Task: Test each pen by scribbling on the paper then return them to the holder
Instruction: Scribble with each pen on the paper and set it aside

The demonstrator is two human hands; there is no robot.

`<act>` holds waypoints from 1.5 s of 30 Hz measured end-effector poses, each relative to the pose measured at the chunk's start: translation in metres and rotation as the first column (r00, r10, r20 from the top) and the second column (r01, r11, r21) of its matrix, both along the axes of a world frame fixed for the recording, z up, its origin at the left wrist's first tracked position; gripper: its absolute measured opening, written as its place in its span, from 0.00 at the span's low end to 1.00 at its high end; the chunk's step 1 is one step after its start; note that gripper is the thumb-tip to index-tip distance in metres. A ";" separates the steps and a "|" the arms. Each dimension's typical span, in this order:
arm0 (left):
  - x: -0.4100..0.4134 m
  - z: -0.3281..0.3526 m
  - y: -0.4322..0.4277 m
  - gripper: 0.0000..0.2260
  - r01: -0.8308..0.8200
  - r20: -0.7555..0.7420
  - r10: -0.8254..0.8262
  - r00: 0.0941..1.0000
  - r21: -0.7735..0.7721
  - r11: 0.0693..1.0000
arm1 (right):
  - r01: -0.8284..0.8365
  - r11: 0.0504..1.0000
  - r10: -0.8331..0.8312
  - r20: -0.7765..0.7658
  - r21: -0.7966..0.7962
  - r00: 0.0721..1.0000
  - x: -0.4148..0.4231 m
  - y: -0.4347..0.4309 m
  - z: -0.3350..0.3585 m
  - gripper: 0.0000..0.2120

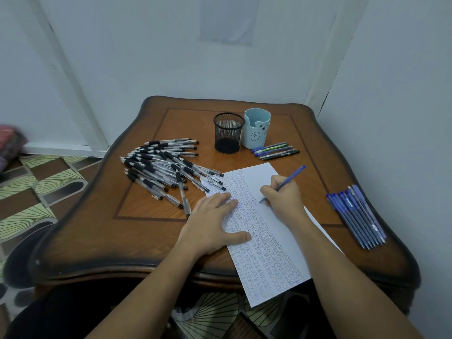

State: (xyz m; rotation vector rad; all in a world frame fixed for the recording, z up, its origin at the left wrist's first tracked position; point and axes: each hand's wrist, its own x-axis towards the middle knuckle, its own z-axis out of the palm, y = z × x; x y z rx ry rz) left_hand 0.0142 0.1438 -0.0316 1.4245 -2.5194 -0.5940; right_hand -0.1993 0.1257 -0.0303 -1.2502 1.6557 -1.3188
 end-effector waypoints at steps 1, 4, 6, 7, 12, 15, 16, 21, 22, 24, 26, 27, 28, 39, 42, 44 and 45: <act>0.000 0.000 0.000 0.46 0.000 0.002 0.000 1.000 0.001 1.000 | 0.000 1.000 0.000 -0.003 -0.001 1.000 0.000 0.000 0.000 0.20; -0.001 0.001 0.001 0.45 -0.001 0.002 0.001 1.000 0.003 1.000 | 0.000 1.000 0.000 -0.017 -0.002 1.000 0.002 0.000 0.000 0.19; 0.000 0.002 0.002 0.43 -0.004 0.001 0.004 1.000 0.008 1.000 | -0.007 1.000 0.007 -0.035 -0.006 0.999 0.003 0.001 0.001 0.18; 0.000 0.003 0.002 0.42 -0.004 0.003 0.004 1.000 0.007 1.000 | -0.010 1.000 0.010 -0.046 -0.010 0.999 0.004 0.001 0.002 0.17; -0.001 0.003 0.002 0.42 -0.002 0.005 0.002 1.000 0.009 1.000 | -0.020 1.000 0.020 -0.038 0.006 0.999 0.003 0.002 0.002 0.20; -0.001 0.003 0.002 0.42 -0.004 0.004 0.004 1.000 0.003 1.000 | -0.013 1.000 0.013 -0.039 0.003 0.999 0.003 0.002 0.002 0.18; -0.001 0.002 0.002 0.42 -0.004 0.003 0.004 1.000 0.003 1.000 | -0.010 1.000 0.010 -0.051 0.001 0.999 0.003 0.002 0.002 0.18; -0.001 0.002 0.002 0.42 -0.002 0.003 0.002 1.000 0.006 1.000 | -0.010 1.000 0.011 -0.072 0.017 0.997 0.002 0.002 0.002 0.18; -0.001 0.003 0.003 0.42 -0.003 0.007 0.003 1.000 0.007 1.000 | -0.006 1.000 0.007 -0.066 0.018 0.998 0.002 0.002 0.002 0.18; -0.001 0.004 0.003 0.42 -0.005 0.010 0.005 1.000 0.006 1.000 | -0.007 1.000 0.008 -0.060 0.014 0.998 0.003 0.002 0.002 0.16; -0.001 0.005 0.003 0.41 -0.002 0.012 0.002 1.000 0.008 1.000 | -0.011 1.000 0.012 -0.079 0.015 0.997 0.004 0.002 0.003 0.16; -0.001 0.005 0.003 0.41 -0.001 0.013 0.001 1.000 0.011 1.000 | -0.012 1.000 0.013 -0.084 0.019 0.996 0.004 0.002 0.003 0.17; -0.001 0.005 0.003 0.41 -0.001 0.013 0.001 1.000 0.013 1.000 | -0.011 1.000 0.013 -0.082 0.023 0.997 0.004 0.002 0.003 0.17; -0.001 0.003 0.003 0.44 0.004 0.001 -0.004 1.000 0.006 1.000 | 0.024 0.999 -0.023 0.026 -0.031 0.999 0.003 0.003 0.005 0.17; -0.001 0.003 0.003 0.46 0.003 0.003 -0.003 1.000 -0.004 1.000 | -0.003 0.999 0.006 0.073 -0.049 0.997 0.006 0.007 0.010 0.17; -0.001 0.003 0.002 0.45 0.003 -0.004 -0.003 1.000 0.001 1.000 | -0.013 0.999 0.015 0.050 -0.033 0.999 0.004 0.006 0.008 0.13; 0.000 0.003 0.003 0.46 0.003 -0.005 -0.003 1.000 0.004 1.000 | -0.018 1.000 0.019 0.056 -0.015 0.998 0.002 0.005 0.006 0.10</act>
